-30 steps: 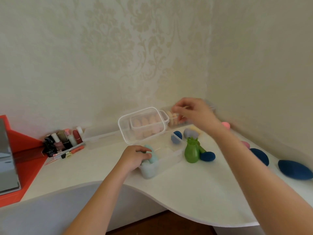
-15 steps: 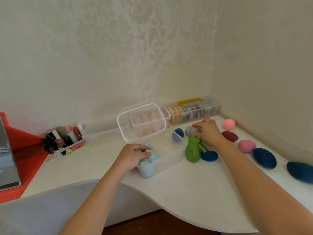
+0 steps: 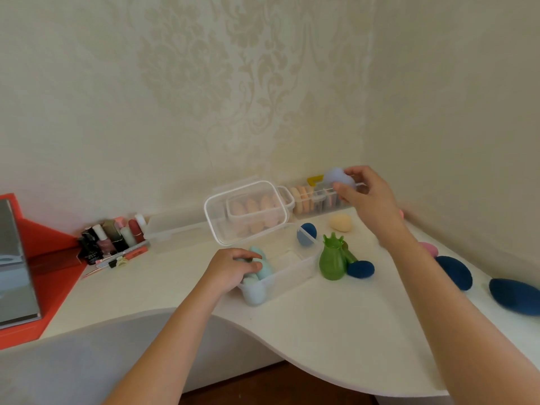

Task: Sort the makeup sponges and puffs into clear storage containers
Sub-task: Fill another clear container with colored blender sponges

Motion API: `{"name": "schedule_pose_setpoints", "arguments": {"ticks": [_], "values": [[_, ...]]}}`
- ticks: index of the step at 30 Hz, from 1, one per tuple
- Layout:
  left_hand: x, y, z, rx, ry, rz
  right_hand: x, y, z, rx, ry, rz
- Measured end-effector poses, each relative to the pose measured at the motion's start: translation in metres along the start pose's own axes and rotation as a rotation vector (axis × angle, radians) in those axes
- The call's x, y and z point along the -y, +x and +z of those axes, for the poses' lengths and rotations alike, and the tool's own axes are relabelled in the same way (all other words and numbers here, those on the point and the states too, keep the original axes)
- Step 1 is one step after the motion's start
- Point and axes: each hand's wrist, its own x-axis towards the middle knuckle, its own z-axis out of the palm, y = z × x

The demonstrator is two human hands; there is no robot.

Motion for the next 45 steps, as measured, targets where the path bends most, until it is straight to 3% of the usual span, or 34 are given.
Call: {"name": "schedule_pose_setpoints", "arguments": {"ticks": [7,10,13,16,19,25,28,33,41,45], "values": [[-0.002,-0.001,0.000,0.001,0.012,-0.001,0.064,-0.040,0.022,0.350,-0.257,-0.223],[-0.003,-0.003,0.000,0.004,0.008,0.004,0.063,-0.054,0.047,0.523,-0.494,-0.313],[-0.006,-0.004,-0.001,0.009,0.021,-0.007,0.054,-0.061,0.069,0.702,-0.699,-0.230],[-0.007,-0.006,-0.002,0.021,0.050,-0.019,0.042,-0.064,0.084,0.805,-0.749,-0.076],[-0.008,-0.007,-0.002,0.030,0.075,-0.028,0.039,-0.060,0.088,0.843,-0.750,0.036],[-0.007,-0.005,-0.002,0.042,0.107,-0.032,0.041,-0.046,0.096,0.969,-0.884,0.030],[-0.007,-0.004,-0.001,0.035,0.117,-0.038,0.037,-0.045,0.105,0.963,-0.872,0.007],[-0.003,-0.001,0.001,0.013,0.087,-0.029,0.023,-0.047,0.123,0.888,-1.048,-0.036],[0.000,0.004,0.000,0.016,0.099,-0.004,0.033,-0.044,0.094,0.994,-0.811,0.077],[0.000,0.004,-0.003,0.061,0.118,-0.008,0.031,-0.052,0.084,0.886,-0.673,0.080]]}}
